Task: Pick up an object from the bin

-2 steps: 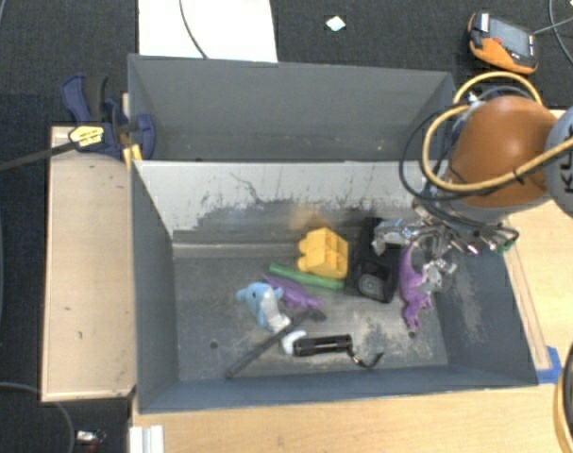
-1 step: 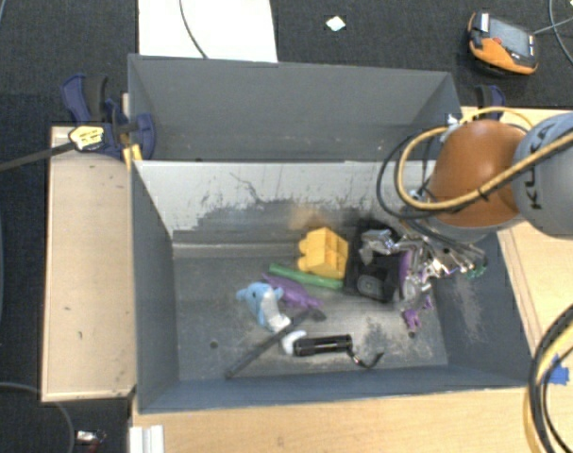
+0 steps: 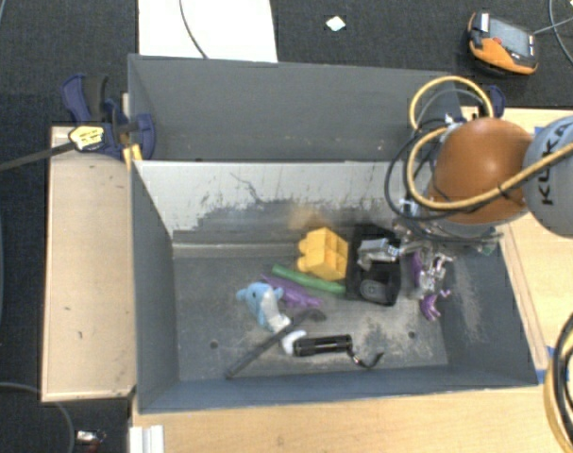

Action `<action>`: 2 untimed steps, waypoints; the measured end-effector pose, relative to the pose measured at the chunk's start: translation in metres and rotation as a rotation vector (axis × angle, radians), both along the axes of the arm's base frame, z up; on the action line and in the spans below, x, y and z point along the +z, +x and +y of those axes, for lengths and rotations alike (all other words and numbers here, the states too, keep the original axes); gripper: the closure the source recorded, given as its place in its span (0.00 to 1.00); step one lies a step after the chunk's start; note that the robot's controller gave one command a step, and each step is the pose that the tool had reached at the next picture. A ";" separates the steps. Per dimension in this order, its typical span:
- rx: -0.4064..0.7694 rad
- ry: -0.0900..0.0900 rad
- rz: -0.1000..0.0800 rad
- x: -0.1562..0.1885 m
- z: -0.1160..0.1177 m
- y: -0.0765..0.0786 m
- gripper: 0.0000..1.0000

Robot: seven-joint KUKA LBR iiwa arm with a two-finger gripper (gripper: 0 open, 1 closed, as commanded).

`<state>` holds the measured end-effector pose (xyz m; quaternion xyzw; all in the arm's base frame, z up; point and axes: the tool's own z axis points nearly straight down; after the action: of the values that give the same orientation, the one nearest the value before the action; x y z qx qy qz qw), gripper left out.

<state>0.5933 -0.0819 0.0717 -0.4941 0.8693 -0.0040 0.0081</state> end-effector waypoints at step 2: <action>-0.147 0.004 0.007 0.001 0.021 0.001 1.00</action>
Offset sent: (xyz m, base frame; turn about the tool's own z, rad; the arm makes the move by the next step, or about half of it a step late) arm 0.0000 0.0000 0.0000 0.0000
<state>0.5941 -0.0606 0.0723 -0.4291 0.9033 -0.0008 0.0056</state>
